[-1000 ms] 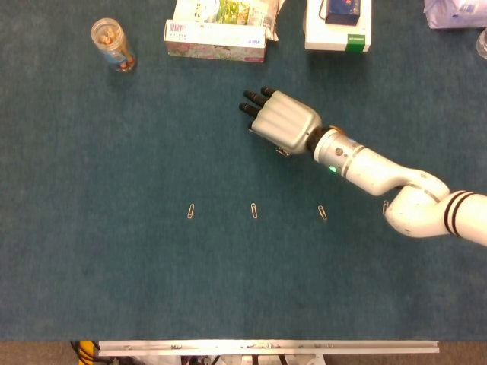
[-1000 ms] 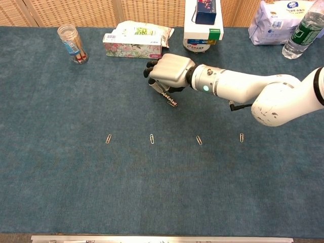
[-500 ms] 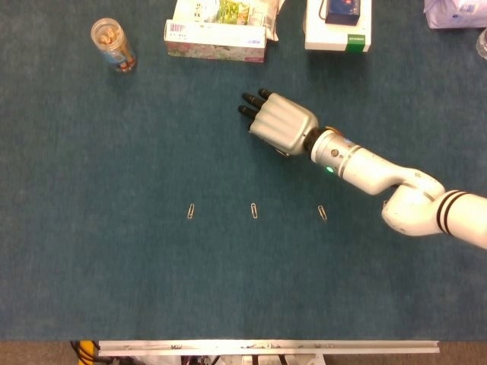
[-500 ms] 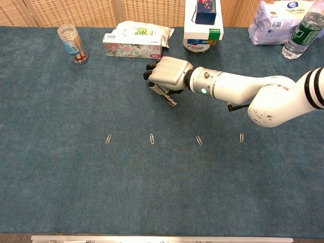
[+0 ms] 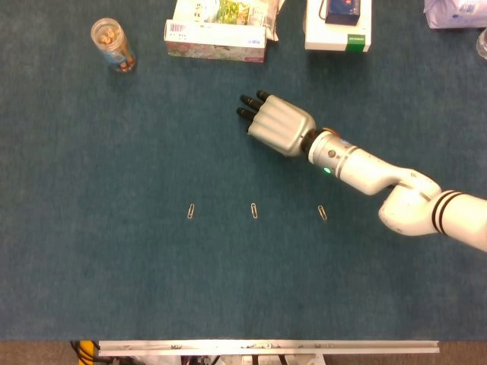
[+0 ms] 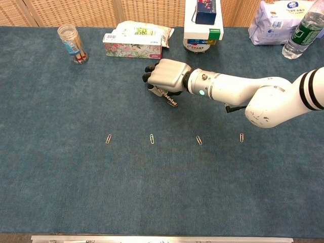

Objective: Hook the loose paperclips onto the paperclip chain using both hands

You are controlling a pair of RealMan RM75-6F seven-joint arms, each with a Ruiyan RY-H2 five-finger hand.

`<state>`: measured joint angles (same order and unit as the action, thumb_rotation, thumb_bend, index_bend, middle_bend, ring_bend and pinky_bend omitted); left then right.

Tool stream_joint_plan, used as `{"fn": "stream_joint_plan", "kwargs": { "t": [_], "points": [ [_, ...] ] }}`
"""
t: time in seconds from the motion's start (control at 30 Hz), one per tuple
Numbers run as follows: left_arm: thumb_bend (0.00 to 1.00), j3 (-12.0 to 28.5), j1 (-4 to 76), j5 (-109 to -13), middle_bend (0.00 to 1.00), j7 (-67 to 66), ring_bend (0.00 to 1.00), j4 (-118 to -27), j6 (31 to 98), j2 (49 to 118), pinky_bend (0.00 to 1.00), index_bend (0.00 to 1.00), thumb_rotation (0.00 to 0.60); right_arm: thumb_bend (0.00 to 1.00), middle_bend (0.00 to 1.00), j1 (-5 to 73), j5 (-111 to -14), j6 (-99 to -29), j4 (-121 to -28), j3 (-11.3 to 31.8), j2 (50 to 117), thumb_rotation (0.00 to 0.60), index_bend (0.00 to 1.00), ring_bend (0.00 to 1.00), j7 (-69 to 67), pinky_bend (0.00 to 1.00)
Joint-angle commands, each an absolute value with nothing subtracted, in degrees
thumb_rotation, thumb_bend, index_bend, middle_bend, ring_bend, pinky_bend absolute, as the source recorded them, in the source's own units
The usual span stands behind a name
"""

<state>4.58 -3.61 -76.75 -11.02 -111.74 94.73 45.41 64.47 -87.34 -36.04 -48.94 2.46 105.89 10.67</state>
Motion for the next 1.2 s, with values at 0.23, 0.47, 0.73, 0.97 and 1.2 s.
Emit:
{"fn": "stream_joint_plan", "kwargs": {
  "t": [0.23,0.47,0.73,0.97,1.2],
  "points": [
    [0.36,4.6,-3.75,-77.14,0.12,-10.41,0.0,-111.72,94.96,45.23,0.0,0.6,0.6,1.0,0.18,63.76,-86.83,-36.2,-47.74,2.34,105.44,0.6,0.53,0.08,11.56,0.21],
    [0.36,4.62,-3.75,-77.13,0.12,-10.76,0.0,-111.84,95.02,45.35,0.0,0.6,0.6,1.0,0.18,61.84,-85.24,-36.53,-48.35,2.3,102.83,0.6,0.53,0.08,14.15,0.21],
    [0.36,4.58,-3.6,-77.11,0.12,-11.49,0.0,-111.85,94.82,45.67,0.0,0.6,0.6,1.0,0.18,60.43,-83.63,-37.89,-52.78,3.21,100.09,0.6,0.53,0.08,16.94,0.21],
    [0.36,4.64,-3.6,-76.96,0.12,-11.31,0.0,-111.82,94.77,45.63,0.0,0.6,0.6,1.0,0.18,59.9,-83.75,-39.9,-55.21,3.8,99.45,0.6,0.53,0.08,16.68,0.21],
    [0.36,4.53,-3.52,-77.13,0.12,-10.77,0.0,-111.88,94.34,45.35,0.0,0.6,0.6,0.91,0.18,57.7,-81.91,-43.04,-57.4,5.31,98.46,0.6,0.52,0.08,15.13,0.21]
  ]
}}
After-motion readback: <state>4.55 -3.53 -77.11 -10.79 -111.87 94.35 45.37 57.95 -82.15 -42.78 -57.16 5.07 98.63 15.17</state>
